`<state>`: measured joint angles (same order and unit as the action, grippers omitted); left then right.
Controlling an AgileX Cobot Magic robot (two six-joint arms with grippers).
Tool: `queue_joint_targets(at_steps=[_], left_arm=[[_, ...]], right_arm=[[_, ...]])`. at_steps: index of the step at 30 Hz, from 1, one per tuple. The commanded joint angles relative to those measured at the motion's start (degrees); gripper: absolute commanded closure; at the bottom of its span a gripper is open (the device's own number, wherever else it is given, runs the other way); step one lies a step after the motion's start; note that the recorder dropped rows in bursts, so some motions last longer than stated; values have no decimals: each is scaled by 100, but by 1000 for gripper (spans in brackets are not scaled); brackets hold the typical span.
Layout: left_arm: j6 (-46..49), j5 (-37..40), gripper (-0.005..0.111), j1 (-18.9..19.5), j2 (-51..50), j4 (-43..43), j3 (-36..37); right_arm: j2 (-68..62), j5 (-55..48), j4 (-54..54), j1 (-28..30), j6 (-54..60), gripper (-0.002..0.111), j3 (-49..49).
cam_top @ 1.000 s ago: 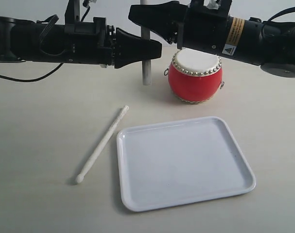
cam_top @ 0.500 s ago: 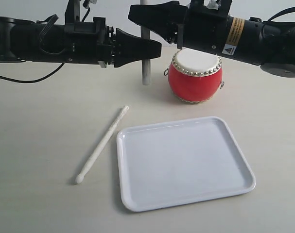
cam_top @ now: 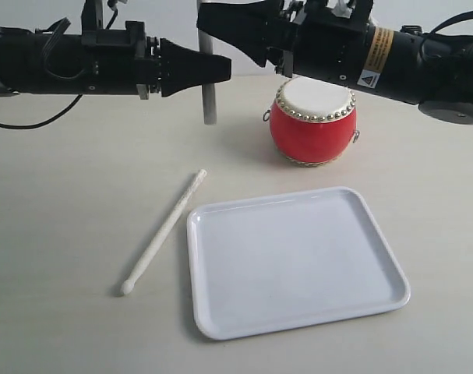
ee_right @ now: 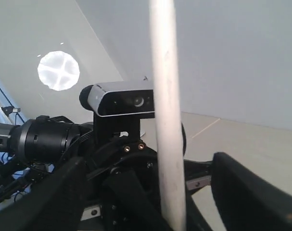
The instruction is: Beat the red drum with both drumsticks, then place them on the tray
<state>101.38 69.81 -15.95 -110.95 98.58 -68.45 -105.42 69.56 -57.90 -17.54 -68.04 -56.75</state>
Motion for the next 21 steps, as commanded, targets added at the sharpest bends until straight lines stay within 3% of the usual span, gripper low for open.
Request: queue_joint_targets(at_steps=[1,6,9,11,14,16,19,21], left_arm=[[-259,15,107,261,52,-58,-34],[-531,15,107,770,84,-114,-34],[-736,15,107,1082,210,-226,-34],[-833,15,107,1293,351,-358,-34],[-893,15,107,1566,717,-801,-34],[-996,-446,107,1603,913,-1056,-34],[-1104,-825,107,1591,984,-1276,-34],[-1170,-952,107,1595,984,-1334,-34]], right_arm=[[33,40,-14,329,256,39,-25],[207,-14,-917,770,411,40,-25],[392,-958,-1471,650,458,42,-74],[512,-1709,-2209,423,176,42,-230],[607,-3451,-4205,-268,-1373,42,-659],[584,-4300,-4205,-640,-1581,45,-795],[533,-4543,-4205,-990,-1428,49,-1126],[510,-5080,-4205,-1219,-440,49,-1219]])
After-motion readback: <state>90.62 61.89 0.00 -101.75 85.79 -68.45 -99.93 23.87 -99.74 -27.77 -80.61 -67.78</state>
